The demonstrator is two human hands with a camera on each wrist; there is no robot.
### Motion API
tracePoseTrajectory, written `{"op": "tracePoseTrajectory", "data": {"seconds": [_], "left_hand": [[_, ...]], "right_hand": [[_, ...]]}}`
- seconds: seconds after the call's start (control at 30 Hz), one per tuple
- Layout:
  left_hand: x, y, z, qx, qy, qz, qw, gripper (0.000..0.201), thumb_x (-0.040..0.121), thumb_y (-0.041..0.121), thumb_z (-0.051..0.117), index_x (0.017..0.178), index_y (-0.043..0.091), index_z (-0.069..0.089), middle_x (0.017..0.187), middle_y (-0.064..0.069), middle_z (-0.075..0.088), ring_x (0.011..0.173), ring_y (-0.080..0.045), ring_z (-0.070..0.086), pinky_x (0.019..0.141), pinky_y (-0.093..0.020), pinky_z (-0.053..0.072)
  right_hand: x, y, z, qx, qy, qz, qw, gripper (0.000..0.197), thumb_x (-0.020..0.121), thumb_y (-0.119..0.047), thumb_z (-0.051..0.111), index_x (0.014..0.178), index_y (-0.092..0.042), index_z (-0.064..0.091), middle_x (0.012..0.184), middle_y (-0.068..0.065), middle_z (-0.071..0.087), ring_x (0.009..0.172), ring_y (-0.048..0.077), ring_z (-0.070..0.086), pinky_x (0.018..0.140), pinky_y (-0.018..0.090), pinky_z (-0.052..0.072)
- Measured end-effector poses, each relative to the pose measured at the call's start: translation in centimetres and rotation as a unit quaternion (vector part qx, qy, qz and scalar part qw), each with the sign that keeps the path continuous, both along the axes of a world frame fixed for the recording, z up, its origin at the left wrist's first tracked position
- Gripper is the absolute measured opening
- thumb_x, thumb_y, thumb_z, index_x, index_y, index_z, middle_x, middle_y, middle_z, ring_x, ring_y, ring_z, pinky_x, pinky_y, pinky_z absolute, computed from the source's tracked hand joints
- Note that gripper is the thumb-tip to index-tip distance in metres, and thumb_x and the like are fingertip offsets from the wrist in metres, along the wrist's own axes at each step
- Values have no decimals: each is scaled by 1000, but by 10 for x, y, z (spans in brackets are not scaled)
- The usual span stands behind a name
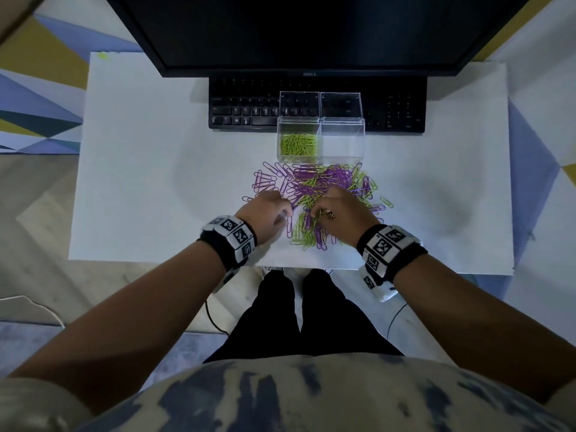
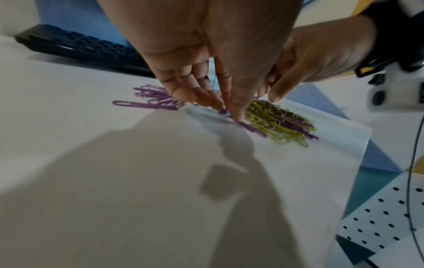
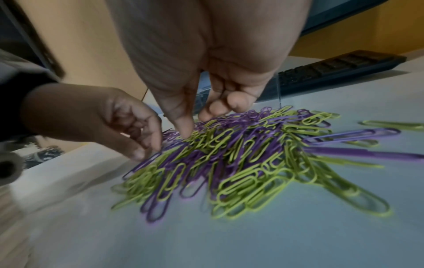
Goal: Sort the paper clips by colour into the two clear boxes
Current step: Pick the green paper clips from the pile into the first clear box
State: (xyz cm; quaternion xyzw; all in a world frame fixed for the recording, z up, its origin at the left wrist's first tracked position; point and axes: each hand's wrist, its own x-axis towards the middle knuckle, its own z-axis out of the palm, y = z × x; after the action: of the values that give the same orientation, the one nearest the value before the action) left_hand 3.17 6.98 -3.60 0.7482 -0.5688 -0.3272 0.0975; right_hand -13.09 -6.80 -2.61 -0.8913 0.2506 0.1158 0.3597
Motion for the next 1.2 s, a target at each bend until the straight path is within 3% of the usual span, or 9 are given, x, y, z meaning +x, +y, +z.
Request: {"op": "tracePoseTrajectory", "data": {"seconds": [0.23, 0.4, 0.6, 0.67, 0.77, 0.83, 0.97, 1.07, 1.2], "left_hand": [[3, 4, 0, -27, -48, 30, 998, 9, 83, 14, 57, 90, 12, 63, 96, -5, 55, 97, -23, 52, 83, -38, 50], [-16, 8, -8, 14, -3, 26, 1000, 14, 86, 24, 60, 96, 14, 61, 103, -4, 52, 104, -20, 46, 89, -35, 44], [-5, 11, -7, -37, -12, 88, 995, 7, 79, 8, 60, 86, 8, 60, 95, -9, 57, 96, -29, 51, 83, -39, 47], [-7, 9, -3, -26, -2, 80, 996, 10, 78, 17, 63, 84, 10, 59, 94, -6, 55, 97, -26, 50, 86, -39, 46], [-18, 7, -3, 23, -8, 24, 999, 35, 76, 40, 68, 93, 11, 58, 100, -6, 54, 101, -24, 48, 89, -37, 45], [-27, 6, -4, 48, -31, -4, 998, 44, 78, 45, 67, 101, 9, 57, 105, -8, 53, 104, -24, 47, 90, -38, 44], [-34, 6, -6, 29, -18, 7, 999, 32, 85, 36, 62, 101, 9, 57, 108, -8, 53, 105, -24, 47, 90, -35, 42], [-34, 3, -8, 17, -27, -1, 999, 24, 91, 28, 56, 101, 7, 58, 108, -10, 55, 105, -25, 48, 93, -35, 41], [-37, -2, -9, 0, -90, -40, 995, 30, 97, 24, 41, 112, 3, 55, 116, -12, 53, 109, -27, 48, 94, -36, 41]], "right_hand": [[-10, 27, -11, -61, -46, 157, 985, 21, 78, -13, 67, 98, -20, 72, 92, 5, 54, 92, 27, 50, 69, 36, 48], [-6, 21, -15, -86, -81, 164, 979, 14, 77, -20, 63, 85, -17, 74, 87, 6, 57, 86, 30, 54, 67, 36, 50], [2, 17, -16, -91, -60, 149, 983, 8, 81, -18, 69, 81, -10, 68, 93, 9, 55, 93, 30, 52, 69, 37, 48], [5, 17, -16, -86, -47, 140, 985, 8, 83, -15, 67, 82, -7, 67, 97, 11, 55, 96, 30, 50, 72, 41, 49], [8, 13, -13, -4, -55, 62, 997, 8, 84, -13, 66, 85, -5, 68, 96, 10, 53, 97, 24, 45, 82, 36, 42], [11, 7, -6, 61, -69, -17, 996, 8, 85, -16, 67, 86, -8, 68, 95, 5, 53, 93, 17, 44, 81, 30, 38], [19, -8, 15, 152, -51, -124, 979, 8, 89, -26, 63, 91, -19, 65, 93, -2, 63, 84, 15, 59, 75, 28, 47], [28, -22, 29, 212, -75, -188, 956, 12, 89, -22, 63, 94, -12, 65, 86, 6, 68, 73, 14, 62, 71, 29, 54], [49, -39, 37, 161, -129, -224, 953, 12, 90, -17, 61, 94, -7, 65, 82, 7, 67, 66, 13, 60, 66, 27, 56]]}}
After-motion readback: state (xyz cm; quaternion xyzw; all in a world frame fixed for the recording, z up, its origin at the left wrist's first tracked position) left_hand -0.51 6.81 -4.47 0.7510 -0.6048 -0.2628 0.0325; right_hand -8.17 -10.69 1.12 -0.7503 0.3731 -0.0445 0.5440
